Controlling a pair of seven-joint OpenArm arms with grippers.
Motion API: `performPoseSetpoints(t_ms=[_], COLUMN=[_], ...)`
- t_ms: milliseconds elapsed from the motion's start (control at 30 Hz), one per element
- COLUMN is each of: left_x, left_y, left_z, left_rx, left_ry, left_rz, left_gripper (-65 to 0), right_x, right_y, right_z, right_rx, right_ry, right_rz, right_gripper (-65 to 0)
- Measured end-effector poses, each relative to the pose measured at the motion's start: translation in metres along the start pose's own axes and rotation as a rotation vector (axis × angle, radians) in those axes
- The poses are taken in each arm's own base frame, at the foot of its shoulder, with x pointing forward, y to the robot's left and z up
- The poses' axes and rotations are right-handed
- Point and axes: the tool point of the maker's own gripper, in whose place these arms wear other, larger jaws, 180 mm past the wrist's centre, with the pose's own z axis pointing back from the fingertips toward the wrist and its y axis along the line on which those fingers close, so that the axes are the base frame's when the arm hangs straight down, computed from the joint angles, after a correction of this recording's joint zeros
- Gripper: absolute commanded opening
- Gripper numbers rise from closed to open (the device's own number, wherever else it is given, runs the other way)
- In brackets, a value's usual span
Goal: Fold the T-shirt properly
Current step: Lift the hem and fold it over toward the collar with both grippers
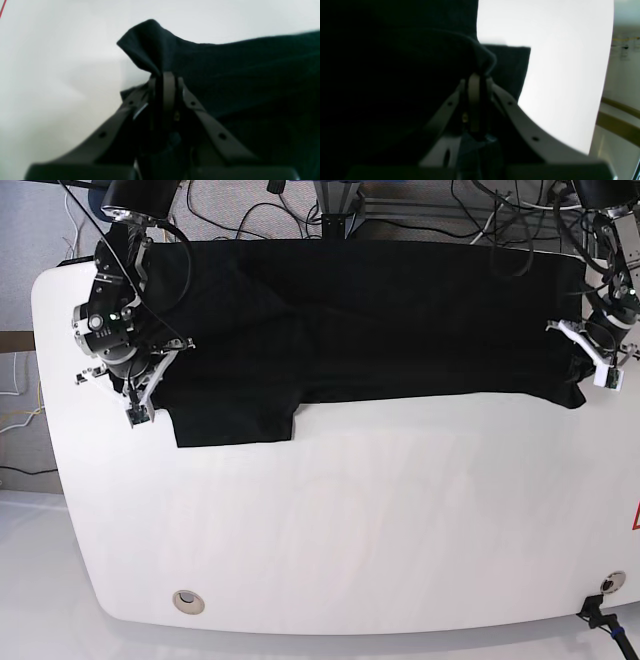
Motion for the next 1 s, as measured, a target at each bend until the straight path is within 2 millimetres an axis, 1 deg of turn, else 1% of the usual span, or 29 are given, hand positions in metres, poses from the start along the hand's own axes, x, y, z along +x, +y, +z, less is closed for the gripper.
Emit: performPoseSetpoints(t_ms=[67,167,200,233,300,367,400,433,467,533,567,633,700,733,767,833,867,933,967,1000], left_x=[0.000,-0.002,-0.003,-0.006,-0.016,-0.013,-0.013,-0.016,-0.020,-0.028,-0.028,-0.024,-0.008,0.006,0.024,0.054,0.061,0.072,0.074,0.071], left_y=[0.014,0.030,0.035,0.038,0.046,0.059,0.060,0.059,0.056,0.051,0.052,0.061,0.078,0.084,0.084,0.064,0.051,0.028,0.021,0.014], left_z=[0.007,0.014,0.017,0.019,0.024,0.028,0.028,0.028,0.027,0.028,0.028,0.032,0.044,0.050,0.053,0.047,0.042,0.039,0.039,0.037], left_rx=[0.036,0.077,0.088,0.096,0.110,0.154,0.157,0.151,0.142,0.128,0.131,0.148,0.203,0.225,0.221,0.170,0.144,0.101,0.100,0.097], left_ry=[-0.005,0.031,0.038,0.052,0.131,0.133,0.139,0.158,0.172,0.205,0.207,0.199,0.162,0.132,0.093,0.007,-0.020,-0.076,-0.092,-0.077], left_rz=[0.014,0.024,0.034,0.034,0.008,0.007,0.007,0.007,0.010,0.013,0.012,0.009,-0.004,-0.028,-0.065,-0.109,-0.115,-0.114,-0.111,-0.115], left_gripper=[-62.7,-62.0,-60.1,-56.4,-45.7,-34.7,-30.9,-29.5,-29.6,-29.6,-29.6,-29.6,-29.8,-29.8,-30.6,-33.9,-35.9,-39.4,-40.9,-41.9], right_x=[-0.009,-0.023,-0.027,-0.031,-0.047,-0.067,-0.070,-0.070,-0.070,-0.067,-0.063,-0.047,-0.024,-0.015,-0.006,0.010,0.018,0.029,0.033,0.036], right_y=[0.004,0.015,0.017,0.018,0.021,0.020,0.020,0.017,0.016,0.013,0.013,0.009,0.004,0.003,0.002,0.000,0.003,0.015,0.027,0.041], right_z=[0.000,0.000,0.000,-0.001,-0.007,-0.012,-0.012,-0.011,-0.011,-0.010,-0.007,0.002,0.010,0.011,0.012,0.013,0.013,0.011,0.011,0.011], right_rx=[0.011,0.046,0.050,0.055,0.065,0.059,0.056,0.052,0.048,0.042,0.038,0.016,-0.006,-0.009,-0.013,-0.010,0.003,0.033,0.070,0.116], right_ry=[0.017,0.039,0.047,0.053,0.099,0.165,0.175,0.171,0.171,0.164,0.152,0.104,0.036,0.011,-0.005,-0.044,-0.062,-0.089,-0.104,-0.120], right_rz=[0.001,-0.005,-0.004,-0.005,-0.012,-0.013,-0.014,-0.014,-0.013,-0.011,-0.008,0.007,0.020,0.021,0.020,0.042,0.064,0.068,0.091,0.114], right_gripper=[-65.0,-65.0,-65.0,-64.0,-49.5,-35.3,-29.4,-25.8,-24.4,-24.4,-24.3,-24.3,-24.3,-24.3,-24.3,-24.3,-24.3,-24.3,-24.3,-24.4])
